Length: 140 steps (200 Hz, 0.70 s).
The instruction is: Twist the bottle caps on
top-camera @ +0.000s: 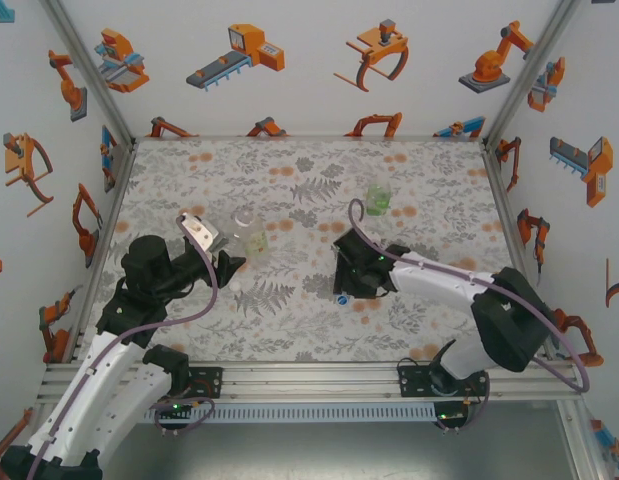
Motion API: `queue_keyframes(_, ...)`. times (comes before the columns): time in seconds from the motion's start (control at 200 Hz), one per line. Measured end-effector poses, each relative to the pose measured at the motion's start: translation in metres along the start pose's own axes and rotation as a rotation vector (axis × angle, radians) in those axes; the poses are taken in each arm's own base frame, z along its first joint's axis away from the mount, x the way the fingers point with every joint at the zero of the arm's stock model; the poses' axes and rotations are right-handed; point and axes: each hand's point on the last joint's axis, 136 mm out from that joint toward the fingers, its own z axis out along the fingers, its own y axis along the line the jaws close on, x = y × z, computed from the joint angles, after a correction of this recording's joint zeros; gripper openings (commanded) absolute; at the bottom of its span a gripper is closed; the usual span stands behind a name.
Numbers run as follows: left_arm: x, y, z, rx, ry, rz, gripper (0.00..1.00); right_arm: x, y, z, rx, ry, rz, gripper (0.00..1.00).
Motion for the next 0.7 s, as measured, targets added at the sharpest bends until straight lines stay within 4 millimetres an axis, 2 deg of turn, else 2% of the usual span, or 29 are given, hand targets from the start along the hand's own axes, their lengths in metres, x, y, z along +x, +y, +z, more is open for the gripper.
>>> queue_keyframes(0.125, 0.0, 0.0, 0.0, 0.0, 0.0, 0.001, 0.03, 0.001, 0.008, 0.003, 0.06, 0.009, -0.066, 0.51)
queue_keyframes(0.376, 0.0, -0.001, 0.0, 0.004, -0.001, 0.001, 0.03, 0.012, 0.0, 0.019, 0.141, 0.061, -0.127, 0.41)
queue_keyframes(0.701, 0.0, -0.001, 0.0, 0.006, -0.001, 0.0, 0.03, 0.014, 0.01, 0.026, 0.136, 0.089, -0.154, 0.42)
